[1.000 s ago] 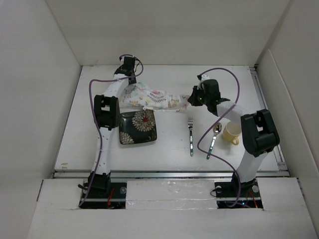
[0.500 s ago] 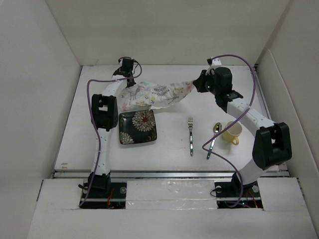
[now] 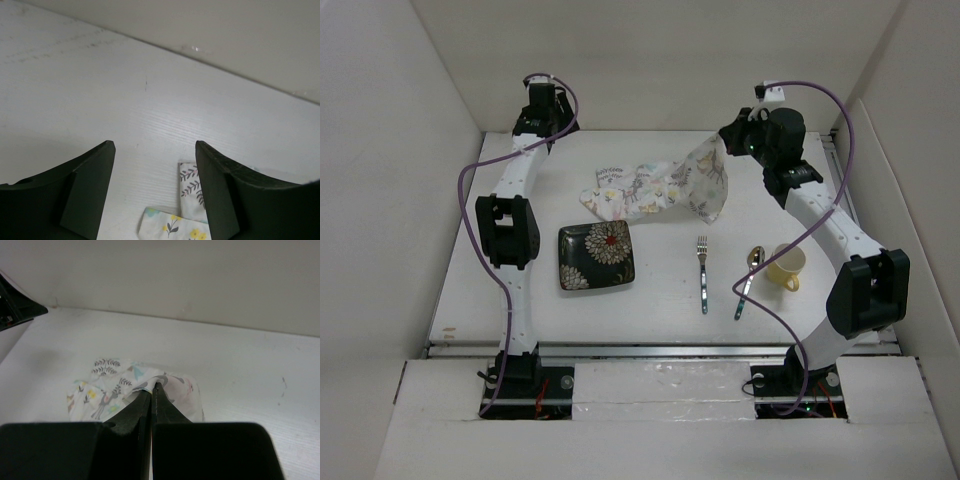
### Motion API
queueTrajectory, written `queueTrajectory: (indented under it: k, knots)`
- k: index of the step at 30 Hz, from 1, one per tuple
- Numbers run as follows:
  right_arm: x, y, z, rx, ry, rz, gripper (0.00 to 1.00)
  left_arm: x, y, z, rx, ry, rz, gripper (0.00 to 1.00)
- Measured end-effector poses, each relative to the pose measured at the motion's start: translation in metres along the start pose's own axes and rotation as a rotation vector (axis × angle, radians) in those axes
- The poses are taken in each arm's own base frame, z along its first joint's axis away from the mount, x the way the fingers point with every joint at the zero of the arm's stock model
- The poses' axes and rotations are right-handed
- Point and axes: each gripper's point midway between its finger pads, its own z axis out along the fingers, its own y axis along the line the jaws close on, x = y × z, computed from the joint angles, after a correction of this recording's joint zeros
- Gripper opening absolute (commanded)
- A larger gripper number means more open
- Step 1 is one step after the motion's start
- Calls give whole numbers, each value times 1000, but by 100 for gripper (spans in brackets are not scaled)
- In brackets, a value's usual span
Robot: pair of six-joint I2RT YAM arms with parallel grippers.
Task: Set the dinner table for one person
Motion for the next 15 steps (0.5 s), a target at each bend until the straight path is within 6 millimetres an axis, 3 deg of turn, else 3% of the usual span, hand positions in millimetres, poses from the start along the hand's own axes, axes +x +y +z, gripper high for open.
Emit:
queueTrajectory:
  k: [4, 7, 11, 15]
  knots:
    - [44, -9, -2, 17, 91, 18, 0, 49, -11, 21, 15, 96, 63, 64]
    - [71, -15, -5, 27, 146, 30, 0, 99, -21, 34, 33, 195, 120, 58]
    - [95, -20, -13, 40, 189, 39, 0, 155, -31, 33, 44, 305, 203, 51]
    - [104, -25, -24, 52, 203, 48, 0, 187, -40, 27, 56, 355, 261, 51]
